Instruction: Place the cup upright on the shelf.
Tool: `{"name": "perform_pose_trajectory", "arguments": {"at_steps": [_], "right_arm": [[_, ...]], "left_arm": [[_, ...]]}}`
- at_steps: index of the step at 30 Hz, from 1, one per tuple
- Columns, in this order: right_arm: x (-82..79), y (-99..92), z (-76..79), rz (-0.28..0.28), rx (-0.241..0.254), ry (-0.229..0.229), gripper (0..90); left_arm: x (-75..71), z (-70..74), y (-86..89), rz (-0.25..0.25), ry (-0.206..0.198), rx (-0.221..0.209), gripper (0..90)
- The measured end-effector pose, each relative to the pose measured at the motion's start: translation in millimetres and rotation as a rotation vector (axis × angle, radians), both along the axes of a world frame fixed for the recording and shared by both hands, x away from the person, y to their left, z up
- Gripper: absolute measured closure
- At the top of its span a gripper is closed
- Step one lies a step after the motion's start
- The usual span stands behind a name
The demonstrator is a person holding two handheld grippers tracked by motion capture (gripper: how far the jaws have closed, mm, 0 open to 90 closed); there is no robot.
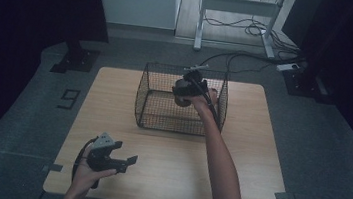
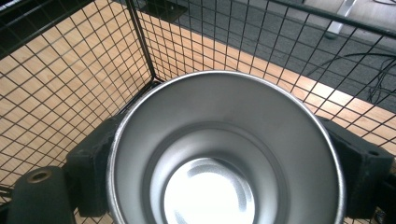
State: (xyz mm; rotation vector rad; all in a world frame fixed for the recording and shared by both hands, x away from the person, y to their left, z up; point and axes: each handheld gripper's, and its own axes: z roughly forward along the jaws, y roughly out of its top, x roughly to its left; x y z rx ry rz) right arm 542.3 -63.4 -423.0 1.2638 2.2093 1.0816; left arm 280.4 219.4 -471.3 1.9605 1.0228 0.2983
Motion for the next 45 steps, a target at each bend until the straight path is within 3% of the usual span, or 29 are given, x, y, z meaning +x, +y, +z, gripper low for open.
{"name": "perform_pose_trajectory", "arguments": {"at_steps": [45], "right_arm": [[23.6,2.7,-46.3,-0.028,-0.101,0.126,13.2]], "left_arm": [[-0.7,1.0,0.8,-0.001,-0.002,0.0,15.3]]}}
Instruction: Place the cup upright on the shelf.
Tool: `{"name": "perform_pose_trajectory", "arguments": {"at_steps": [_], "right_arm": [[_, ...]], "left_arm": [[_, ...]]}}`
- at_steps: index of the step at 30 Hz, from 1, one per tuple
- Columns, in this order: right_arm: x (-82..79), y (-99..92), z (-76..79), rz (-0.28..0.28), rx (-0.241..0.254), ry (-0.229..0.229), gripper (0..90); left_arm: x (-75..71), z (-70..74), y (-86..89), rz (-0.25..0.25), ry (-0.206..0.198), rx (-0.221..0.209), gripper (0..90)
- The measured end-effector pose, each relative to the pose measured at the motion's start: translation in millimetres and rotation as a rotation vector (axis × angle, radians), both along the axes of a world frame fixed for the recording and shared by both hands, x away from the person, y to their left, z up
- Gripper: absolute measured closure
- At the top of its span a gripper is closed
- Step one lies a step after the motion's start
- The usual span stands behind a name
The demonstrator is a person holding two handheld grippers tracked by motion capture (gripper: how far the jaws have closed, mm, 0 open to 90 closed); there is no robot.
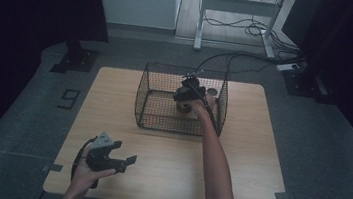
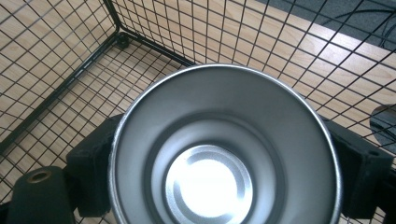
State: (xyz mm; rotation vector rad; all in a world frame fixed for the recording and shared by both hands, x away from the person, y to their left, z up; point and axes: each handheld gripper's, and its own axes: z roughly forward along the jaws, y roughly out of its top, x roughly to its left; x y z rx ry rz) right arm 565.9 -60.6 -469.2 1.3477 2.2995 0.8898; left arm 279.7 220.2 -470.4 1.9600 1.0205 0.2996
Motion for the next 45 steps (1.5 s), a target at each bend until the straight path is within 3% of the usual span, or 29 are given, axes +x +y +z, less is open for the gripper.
{"name": "perform_pose_trajectory", "arguments": {"at_steps": [15,29,36,45], "right_arm": [[3.4,1.9,-5.4,-0.006,-0.044,0.017,13.2],[5.5,-2.7,-8.2,0.002,-0.051,0.069,12.8],[3.4,-3.7,-5.9,0.019,-0.08,0.095,12.6],[1.2,-5.5,-1.1,0.013,-0.101,0.071,11.5]], "left_arm": [[-0.9,-0.6,-4.8,-0.015,0.002,0.007,15.3],[-1.6,-1.0,-8.5,-0.024,0.004,0.009,15.3],[-1.7,-0.8,-8.8,-0.026,0.005,0.008,15.4],[-1.6,-1.2,-9.9,-0.028,0.007,0.007,15.3]]}}
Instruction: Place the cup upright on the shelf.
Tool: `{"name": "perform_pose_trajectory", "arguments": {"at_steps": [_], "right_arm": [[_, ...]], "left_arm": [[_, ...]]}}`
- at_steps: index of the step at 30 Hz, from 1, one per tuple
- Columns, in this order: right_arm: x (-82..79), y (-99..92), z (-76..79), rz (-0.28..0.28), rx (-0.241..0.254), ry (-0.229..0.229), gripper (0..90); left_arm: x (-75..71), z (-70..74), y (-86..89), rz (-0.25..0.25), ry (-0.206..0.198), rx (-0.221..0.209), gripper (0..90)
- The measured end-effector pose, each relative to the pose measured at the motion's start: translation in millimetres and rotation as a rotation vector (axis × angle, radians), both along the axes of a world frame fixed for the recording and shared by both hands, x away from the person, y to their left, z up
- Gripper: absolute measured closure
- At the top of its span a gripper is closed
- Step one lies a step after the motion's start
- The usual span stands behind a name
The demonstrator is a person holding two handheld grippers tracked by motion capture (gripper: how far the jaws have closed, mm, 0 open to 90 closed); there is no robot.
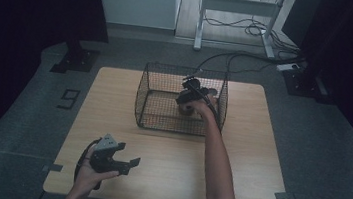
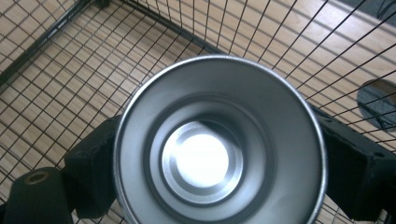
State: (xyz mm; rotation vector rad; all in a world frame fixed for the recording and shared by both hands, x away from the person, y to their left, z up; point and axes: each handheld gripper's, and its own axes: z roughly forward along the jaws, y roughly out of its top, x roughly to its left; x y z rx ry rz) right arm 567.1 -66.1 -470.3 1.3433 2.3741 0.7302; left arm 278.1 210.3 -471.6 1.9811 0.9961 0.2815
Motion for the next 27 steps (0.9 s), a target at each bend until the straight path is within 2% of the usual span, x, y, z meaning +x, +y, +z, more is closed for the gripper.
{"name": "perform_pose_trajectory", "arguments": {"at_steps": [3,4,6,11,14,19,22,27], "right_arm": [[-0.6,-0.8,2.9,0.001,0.017,-0.021,9.0],[-2.0,-2.1,7.3,-0.005,0.043,-0.038,7.3],[-2.7,-2.9,9.2,-0.006,0.053,-0.045,7.1],[-9.5,-10.2,23.9,-0.025,0.113,-0.112,6.2],[-14.8,-14.9,31.4,-0.023,0.155,-0.134,6.6],[-25.1,-19.0,40.3,-0.01,0.179,-0.156,8.2],[-35.8,-21.5,45.6,0.009,0.202,-0.175,9.1],[-52.4,-25.8,52.6,0.021,0.212,-0.202,11.2]], "left_arm": [[0.0,0.1,0.6,0.001,-0.001,0.0,15.3],[0.0,0.2,0.8,0.001,-0.001,0.0,15.3],[0.1,0.2,1.2,0.002,-0.001,0.0,15.3],[0.0,0.6,1.5,0.005,-0.002,0.001,15.3],[-0.1,1.2,1.8,0.005,-0.004,0.001,15.4],[0.4,1.3,4.2,0.011,-0.005,0.002,15.3],[1.8,0.6,7.1,0.021,-0.002,0.002,15.4],[2.2,0.5,8.7,0.03,-0.001,-0.002,15.3]]}}
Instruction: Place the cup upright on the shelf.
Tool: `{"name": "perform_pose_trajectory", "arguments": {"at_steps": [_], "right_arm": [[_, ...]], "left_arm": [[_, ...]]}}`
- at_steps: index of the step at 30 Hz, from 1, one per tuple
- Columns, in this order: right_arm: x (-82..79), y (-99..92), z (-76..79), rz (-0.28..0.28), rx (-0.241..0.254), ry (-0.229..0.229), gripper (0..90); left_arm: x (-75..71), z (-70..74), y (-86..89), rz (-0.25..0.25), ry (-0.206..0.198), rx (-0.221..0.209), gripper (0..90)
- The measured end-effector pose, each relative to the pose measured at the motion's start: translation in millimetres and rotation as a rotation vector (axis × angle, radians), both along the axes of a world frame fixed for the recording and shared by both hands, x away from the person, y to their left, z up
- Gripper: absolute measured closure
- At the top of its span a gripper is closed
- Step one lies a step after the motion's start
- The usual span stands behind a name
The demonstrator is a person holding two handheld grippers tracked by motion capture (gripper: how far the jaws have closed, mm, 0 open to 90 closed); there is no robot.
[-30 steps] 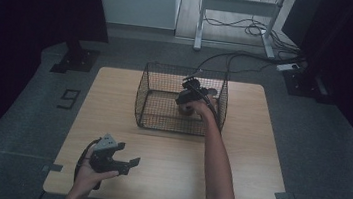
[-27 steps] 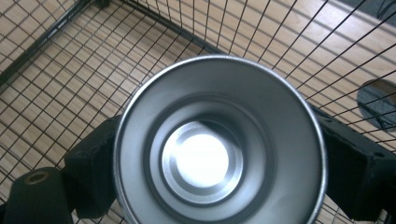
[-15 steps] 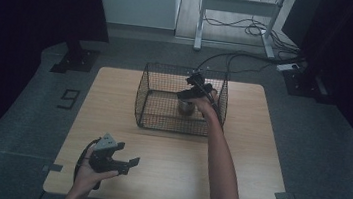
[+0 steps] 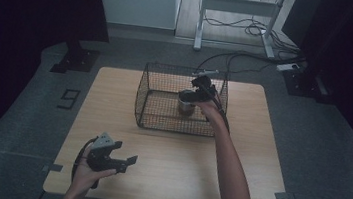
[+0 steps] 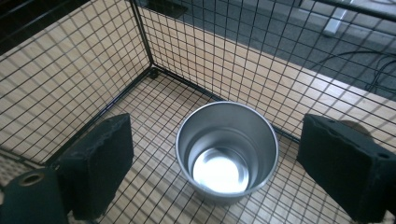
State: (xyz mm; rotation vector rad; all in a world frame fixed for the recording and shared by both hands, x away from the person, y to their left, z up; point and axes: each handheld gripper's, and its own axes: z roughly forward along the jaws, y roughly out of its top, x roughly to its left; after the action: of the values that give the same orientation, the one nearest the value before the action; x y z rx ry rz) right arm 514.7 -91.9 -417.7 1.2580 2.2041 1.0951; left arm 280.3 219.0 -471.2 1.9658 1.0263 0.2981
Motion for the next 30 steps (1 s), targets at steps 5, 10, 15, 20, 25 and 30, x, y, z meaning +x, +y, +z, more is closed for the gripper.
{"name": "perform_pose_trajectory", "arguments": {"at_steps": [5,10,15,20,25,30], "right_arm": [[-18.9,-6.6,5.1,0.005,0.007,-0.023,13.3],[-40.5,-15.5,8.1,0.019,0.033,-0.049,15.0],[-64.9,-25.6,7.9,0.036,0.057,-0.072,15.8],[-89.8,-39.9,4.3,0.053,0.094,-0.095,16.8],[-111.1,-52.7,-1.1,0.054,0.107,-0.109,17.4],[-130.0,-64.6,-8.6,0.051,0.106,-0.125,17.8]], "left_arm": [[0.3,-0.8,-1.1,-0.003,0.0,0.004,15.4],[0.3,-1.6,-3.1,-0.007,0.004,0.007,15.4],[0.2,-2.7,-6.2,-0.013,0.006,0.015,15.3],[0.2,-3.9,-9.0,-0.017,0.009,0.022,15.4],[0.3,-4.8,-10.6,-0.02,0.012,0.025,15.3],[0.0,-4.8,-11.0,-0.021,0.012,0.025,15.3]]}}
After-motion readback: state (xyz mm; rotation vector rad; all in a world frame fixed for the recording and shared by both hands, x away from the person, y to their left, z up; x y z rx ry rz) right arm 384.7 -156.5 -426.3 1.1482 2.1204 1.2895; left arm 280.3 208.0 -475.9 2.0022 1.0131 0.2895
